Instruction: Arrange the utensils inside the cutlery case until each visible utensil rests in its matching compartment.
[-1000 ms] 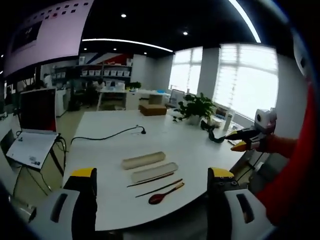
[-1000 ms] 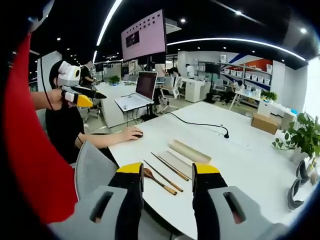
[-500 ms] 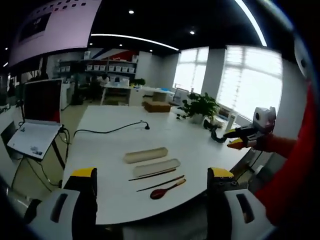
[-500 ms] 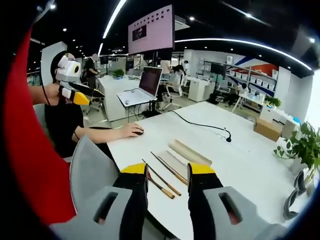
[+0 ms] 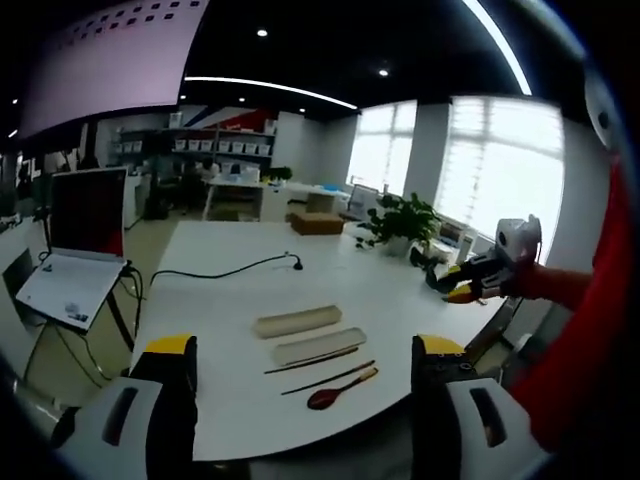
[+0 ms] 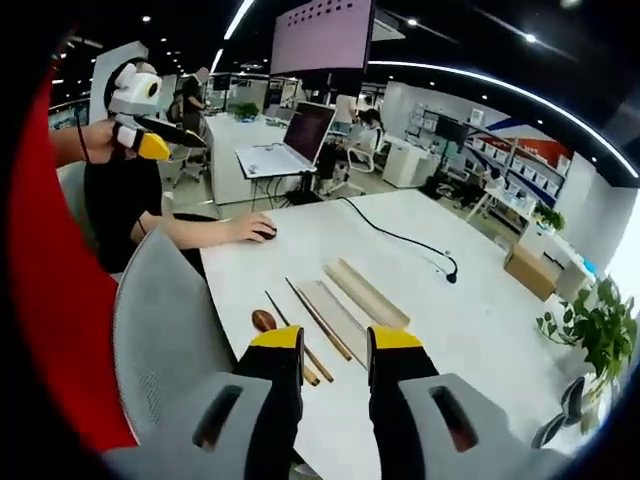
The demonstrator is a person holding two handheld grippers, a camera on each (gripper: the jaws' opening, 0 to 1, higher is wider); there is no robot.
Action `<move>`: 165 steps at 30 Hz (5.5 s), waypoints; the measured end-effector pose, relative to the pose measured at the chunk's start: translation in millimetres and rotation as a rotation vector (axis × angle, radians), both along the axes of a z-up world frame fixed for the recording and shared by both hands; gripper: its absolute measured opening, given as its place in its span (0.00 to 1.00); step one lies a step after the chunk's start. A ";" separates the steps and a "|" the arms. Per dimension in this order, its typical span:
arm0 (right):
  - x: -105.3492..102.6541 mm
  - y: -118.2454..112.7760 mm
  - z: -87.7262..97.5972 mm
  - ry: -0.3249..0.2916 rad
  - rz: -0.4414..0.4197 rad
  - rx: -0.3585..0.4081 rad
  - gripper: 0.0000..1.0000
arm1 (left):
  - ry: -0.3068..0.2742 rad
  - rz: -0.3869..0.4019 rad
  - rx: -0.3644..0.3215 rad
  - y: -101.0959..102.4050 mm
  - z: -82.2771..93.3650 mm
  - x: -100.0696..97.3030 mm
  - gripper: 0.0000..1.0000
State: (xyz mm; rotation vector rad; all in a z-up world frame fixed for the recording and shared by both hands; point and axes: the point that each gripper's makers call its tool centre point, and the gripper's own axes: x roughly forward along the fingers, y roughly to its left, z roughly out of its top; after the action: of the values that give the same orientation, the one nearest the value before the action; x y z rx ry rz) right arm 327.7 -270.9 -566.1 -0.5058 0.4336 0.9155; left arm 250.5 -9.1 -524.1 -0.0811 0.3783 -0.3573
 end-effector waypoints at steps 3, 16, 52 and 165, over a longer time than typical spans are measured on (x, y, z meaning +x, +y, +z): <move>7.6 2.4 1.0 -0.011 0.020 -0.016 0.25 | 0.014 -0.001 0.008 0.0 -6.0 -6.3 0.90; 14.2 8.8 -14.1 0.028 0.068 -0.098 0.21 | 0.048 -0.047 -0.002 -4.7 -16.4 -17.6 0.84; 32.3 37.8 -106.2 0.229 0.268 -0.334 0.13 | -0.018 -0.011 -0.020 4.5 -12.6 -9.3 0.83; 40.3 81.5 -260.3 0.422 0.482 -0.789 0.01 | 0.087 0.054 0.028 27.1 -46.1 -33.4 0.85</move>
State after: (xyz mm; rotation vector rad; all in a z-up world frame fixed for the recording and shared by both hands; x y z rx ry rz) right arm 367.9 -189.5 -826.4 -1.1772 1.1057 1.3140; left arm 217.0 18.0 -570.2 -0.0793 0.4661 -0.2960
